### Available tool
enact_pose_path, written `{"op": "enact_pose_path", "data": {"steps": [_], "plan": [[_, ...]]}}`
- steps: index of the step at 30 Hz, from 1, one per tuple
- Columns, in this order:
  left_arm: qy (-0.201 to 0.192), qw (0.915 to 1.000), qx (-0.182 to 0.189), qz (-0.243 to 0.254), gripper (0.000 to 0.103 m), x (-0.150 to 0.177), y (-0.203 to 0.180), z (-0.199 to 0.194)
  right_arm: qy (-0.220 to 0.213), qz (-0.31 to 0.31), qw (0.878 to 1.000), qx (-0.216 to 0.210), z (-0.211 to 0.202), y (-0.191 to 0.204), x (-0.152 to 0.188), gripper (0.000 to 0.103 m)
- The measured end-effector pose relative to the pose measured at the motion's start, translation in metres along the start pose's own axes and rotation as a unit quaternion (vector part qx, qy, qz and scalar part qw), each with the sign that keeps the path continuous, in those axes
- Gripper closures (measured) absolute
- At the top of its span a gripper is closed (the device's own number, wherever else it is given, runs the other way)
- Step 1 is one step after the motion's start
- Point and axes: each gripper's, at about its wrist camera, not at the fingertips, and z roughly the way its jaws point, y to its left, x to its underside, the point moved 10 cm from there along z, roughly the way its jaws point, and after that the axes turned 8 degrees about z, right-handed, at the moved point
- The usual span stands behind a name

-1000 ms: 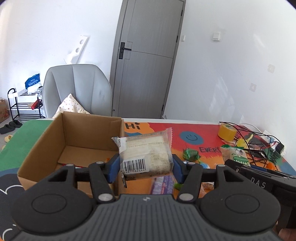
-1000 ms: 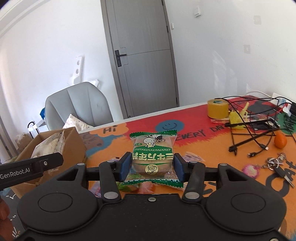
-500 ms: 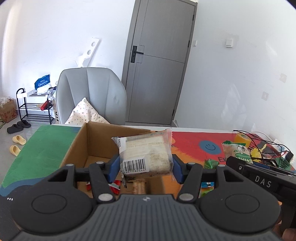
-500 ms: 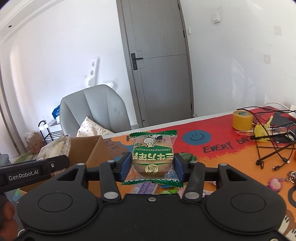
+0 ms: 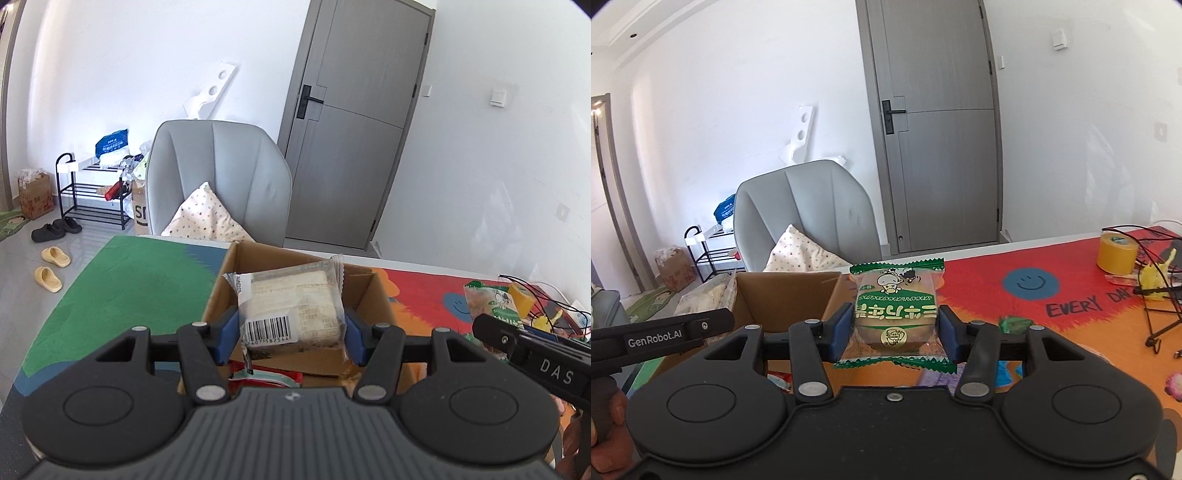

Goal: Organize snacks
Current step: 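Carry both held snacks over the cardboard box, then open both grippers to drop the snacks into the box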

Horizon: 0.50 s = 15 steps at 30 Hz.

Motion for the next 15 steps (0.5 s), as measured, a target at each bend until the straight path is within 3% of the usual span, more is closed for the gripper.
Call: {"op": "enact_pose_path", "data": {"steps": [8, 15], "plan": [[0.026, 0.9994, 0.01, -0.019, 0.043, 0.007, 0.011, 0.011, 0.011, -0.015, 1.0, -0.011, 0.009, 0.023, 0.003, 0.054], [0.002, 0.9997, 0.002, -0.025, 0.033, 0.001, 0.021, -0.007, 0.018, -0.021, 0.999, -0.021, 0.012, 0.036, 0.006, 0.054]]}}
